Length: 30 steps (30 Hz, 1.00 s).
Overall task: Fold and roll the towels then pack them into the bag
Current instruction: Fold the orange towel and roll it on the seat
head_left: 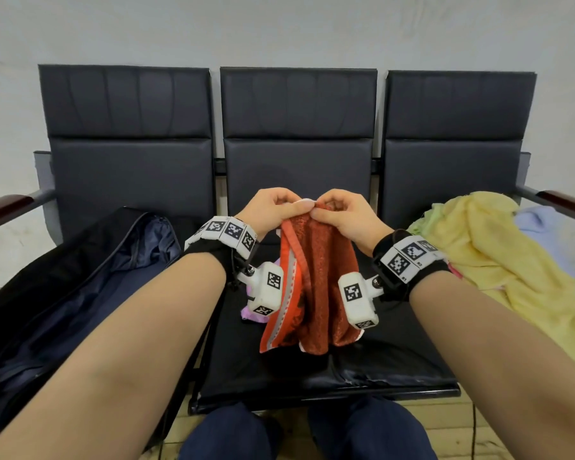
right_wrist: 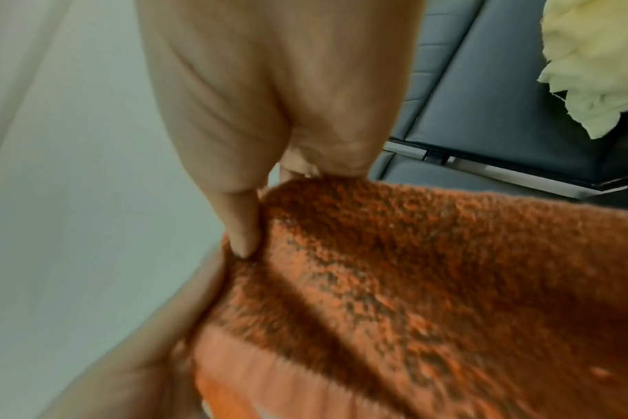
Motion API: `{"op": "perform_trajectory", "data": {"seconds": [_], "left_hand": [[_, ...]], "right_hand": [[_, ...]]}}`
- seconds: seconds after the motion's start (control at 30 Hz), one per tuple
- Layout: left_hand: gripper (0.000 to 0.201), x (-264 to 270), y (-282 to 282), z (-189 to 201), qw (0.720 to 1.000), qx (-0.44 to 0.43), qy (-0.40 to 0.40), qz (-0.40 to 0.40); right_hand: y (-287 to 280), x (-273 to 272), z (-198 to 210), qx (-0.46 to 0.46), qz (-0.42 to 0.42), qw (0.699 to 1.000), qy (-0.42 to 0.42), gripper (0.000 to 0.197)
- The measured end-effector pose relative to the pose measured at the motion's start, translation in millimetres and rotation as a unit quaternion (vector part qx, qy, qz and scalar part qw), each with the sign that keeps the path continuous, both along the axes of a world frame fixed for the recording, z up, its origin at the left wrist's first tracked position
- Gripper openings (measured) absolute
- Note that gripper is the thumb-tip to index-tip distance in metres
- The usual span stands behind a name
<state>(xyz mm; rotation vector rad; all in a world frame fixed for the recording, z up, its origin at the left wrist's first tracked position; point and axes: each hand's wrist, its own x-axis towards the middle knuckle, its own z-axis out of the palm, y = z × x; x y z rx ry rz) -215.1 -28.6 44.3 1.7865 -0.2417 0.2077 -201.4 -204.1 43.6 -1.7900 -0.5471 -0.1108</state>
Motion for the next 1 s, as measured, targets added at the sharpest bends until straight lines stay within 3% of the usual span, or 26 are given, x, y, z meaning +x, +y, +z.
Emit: {"op": "perform_trajectory", "data": {"seconds": [0.13,0.33,0.43,0.5,0.53,0.63,0.7,0.83,1.0], "left_hand": [[0.012,1.5,7.8,-1.3,1.000,0.026,-0.008,0.005],[0.010,2.2,6.9,6.7,0.999,0.021,-0.027,0.038],[0.011,-0.7,3.5,19.6,0.998,0.052,-0.040,0.012],[0.013,-4.4,0.5,32.9,0.997,0.053,-0.051,-0.004],[0.016,-5.5,0.1,40.5,0.998,0.033,-0.056,-0.005],[0.030,-6.9,5.1,62.2,0.994,-0.082,-0.063,0.015],[0.031,-5.7,8.4,67.5,0.990,-0.113,-0.079,0.030],[0.038,-5.1,11.0,64.7,0.973,-0.195,-0.092,0.086],[0.026,-13.6,5.0,63.7,0.975,-0.204,-0.081,0.039]], "right_hand": [[-1.9,9.8,2.9,0.120,-0.048,0.991,0.024,0.017],[-1.3,0.6,14.3,0.063,0.018,0.997,0.028,0.015],[2.2,-4.4,21.2,0.013,0.023,0.999,-0.031,0.024],[6.9,-5.7,28.7,0.033,0.007,0.997,-0.064,0.010],[8.4,-5.7,33.7,0.057,-0.004,0.996,-0.070,0.003],[9.3,-3.5,52.1,0.139,-0.029,0.988,-0.065,0.010],[8.4,-5.4,62.9,0.160,-0.017,0.986,-0.050,0.008],[9.7,-14.6,73.1,0.154,0.058,0.986,-0.032,0.012],[10.8,-22.3,73.8,0.134,0.091,0.986,-0.037,0.006]]}}
